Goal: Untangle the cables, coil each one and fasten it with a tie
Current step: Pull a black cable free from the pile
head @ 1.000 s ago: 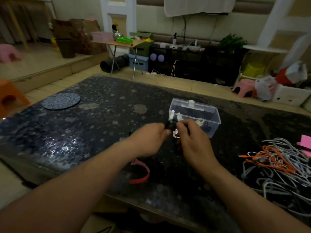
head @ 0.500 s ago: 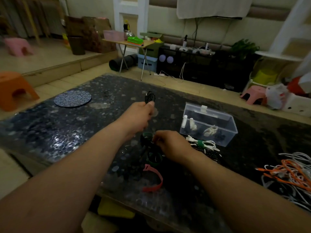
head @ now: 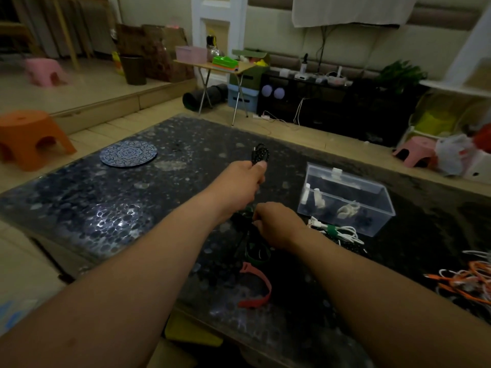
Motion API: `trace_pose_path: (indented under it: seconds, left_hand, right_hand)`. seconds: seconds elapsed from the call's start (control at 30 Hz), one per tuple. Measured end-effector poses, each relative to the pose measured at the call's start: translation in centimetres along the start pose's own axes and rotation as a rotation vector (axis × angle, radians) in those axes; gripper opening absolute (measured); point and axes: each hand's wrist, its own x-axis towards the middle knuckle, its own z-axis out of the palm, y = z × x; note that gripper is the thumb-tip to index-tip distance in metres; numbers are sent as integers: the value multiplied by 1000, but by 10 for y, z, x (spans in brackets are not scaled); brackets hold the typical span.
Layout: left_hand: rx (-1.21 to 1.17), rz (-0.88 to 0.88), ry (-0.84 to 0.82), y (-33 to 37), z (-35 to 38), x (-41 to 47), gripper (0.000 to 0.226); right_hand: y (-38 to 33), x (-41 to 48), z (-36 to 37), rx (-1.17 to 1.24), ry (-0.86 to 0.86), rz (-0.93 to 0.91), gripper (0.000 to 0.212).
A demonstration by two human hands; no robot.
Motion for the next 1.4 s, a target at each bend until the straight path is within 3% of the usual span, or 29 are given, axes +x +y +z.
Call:
trace_pose_path:
  seconds: [0.1, 0.2, 0.33, 0.53, 0.83, 1.03, 1.17, 1.4]
  left_hand:
    - [40, 8, -15, -2, 5, 1, 38]
    - [130, 28, -33, -8, 19, 2, 35]
    - [150, 1, -274, -18, 65, -8, 27]
    - [167, 25, -393, -13, 115, -20, 32]
    - [64, 13, -539, 2, 144, -22, 18]
    - [36, 9, -485, -1, 159, -21, 18]
    - [36, 38, -473, 0, 160, -25, 21]
    - [186, 146, -570, 5, 146, -31, 29]
  right_hand:
    - [5, -12, -4, 114, -38, 60, 19]
    - [22, -49, -24, 469, 61, 179, 25]
    - [51, -109, -39, 1032, 110, 372, 28]
    - [79, -154, -24, 1427, 175, 411, 29]
    - [94, -173, -25, 1734, 220, 463, 23]
    - [97, -179, -22, 1523, 329, 449, 22]
    - [101, -182, -24, 1515, 367, 496, 27]
    - [105, -193, -44, 1944, 222, 426, 14]
